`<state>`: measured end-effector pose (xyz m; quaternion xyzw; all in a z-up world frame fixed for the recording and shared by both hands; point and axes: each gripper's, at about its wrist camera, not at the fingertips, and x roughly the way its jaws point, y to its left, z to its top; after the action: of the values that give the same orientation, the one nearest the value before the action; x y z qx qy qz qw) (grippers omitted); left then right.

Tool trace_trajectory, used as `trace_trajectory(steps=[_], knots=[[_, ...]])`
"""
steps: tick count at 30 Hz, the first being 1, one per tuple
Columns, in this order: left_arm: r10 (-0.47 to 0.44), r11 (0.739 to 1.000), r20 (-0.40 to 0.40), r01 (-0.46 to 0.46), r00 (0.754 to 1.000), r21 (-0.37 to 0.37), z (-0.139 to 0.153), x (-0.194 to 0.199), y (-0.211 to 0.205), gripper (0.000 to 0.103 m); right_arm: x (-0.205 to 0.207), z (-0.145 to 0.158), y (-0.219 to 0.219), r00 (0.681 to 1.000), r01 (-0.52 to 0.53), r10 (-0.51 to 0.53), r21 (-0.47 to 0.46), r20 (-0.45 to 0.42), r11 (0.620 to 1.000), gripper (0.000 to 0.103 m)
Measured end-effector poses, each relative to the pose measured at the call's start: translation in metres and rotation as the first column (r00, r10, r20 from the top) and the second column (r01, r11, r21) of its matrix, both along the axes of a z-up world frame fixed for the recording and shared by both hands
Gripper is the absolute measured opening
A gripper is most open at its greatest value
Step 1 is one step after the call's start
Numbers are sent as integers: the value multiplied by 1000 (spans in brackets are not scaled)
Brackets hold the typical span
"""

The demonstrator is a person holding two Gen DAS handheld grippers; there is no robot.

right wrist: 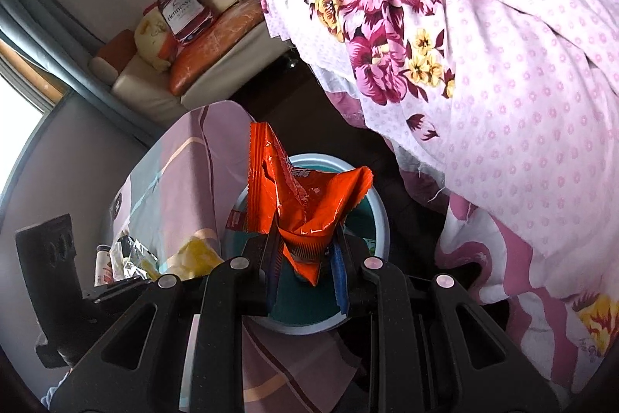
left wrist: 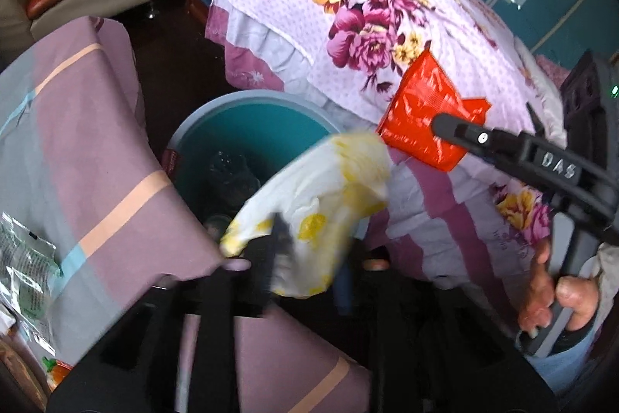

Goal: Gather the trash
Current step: 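Carry the wrapper and napkin over the teal bin, then open the left tool dropping the napkin while the right tool drops the wrapper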

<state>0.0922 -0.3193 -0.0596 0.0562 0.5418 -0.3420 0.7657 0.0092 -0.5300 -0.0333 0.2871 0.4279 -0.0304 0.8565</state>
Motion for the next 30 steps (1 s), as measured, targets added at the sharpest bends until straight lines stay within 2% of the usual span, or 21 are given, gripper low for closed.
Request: trace_trajectory(steps=[1,2,3,11,22,30], knots=[[5,1000,15,-5,1000,5,1,-1,0,69,1,0,0,1000,-1,1,-1,0,1000,22],[13,1000,33,-13,999,6,2,-1,0,81,1,0,0,1000,-2,2,-2,1,1000,22],[17,1000,45,-17,999,6,4,-2,2,82,1,1,0,1000,-3,3,-1,0,1000,22],[35,998,64,-38,997,44,3,-2,14,94,7,-1,7,1000,-17,17,1,-11,1000,23],[94,994,32,-95,995,48,-5,-6,44,95,14,-10,21,998,-39,39,-7,-55,999,26],[134,991,3,-134,991,30,-8,-3,61,95,21,-18,40,993,-73,71,-21,-96,997,34]])
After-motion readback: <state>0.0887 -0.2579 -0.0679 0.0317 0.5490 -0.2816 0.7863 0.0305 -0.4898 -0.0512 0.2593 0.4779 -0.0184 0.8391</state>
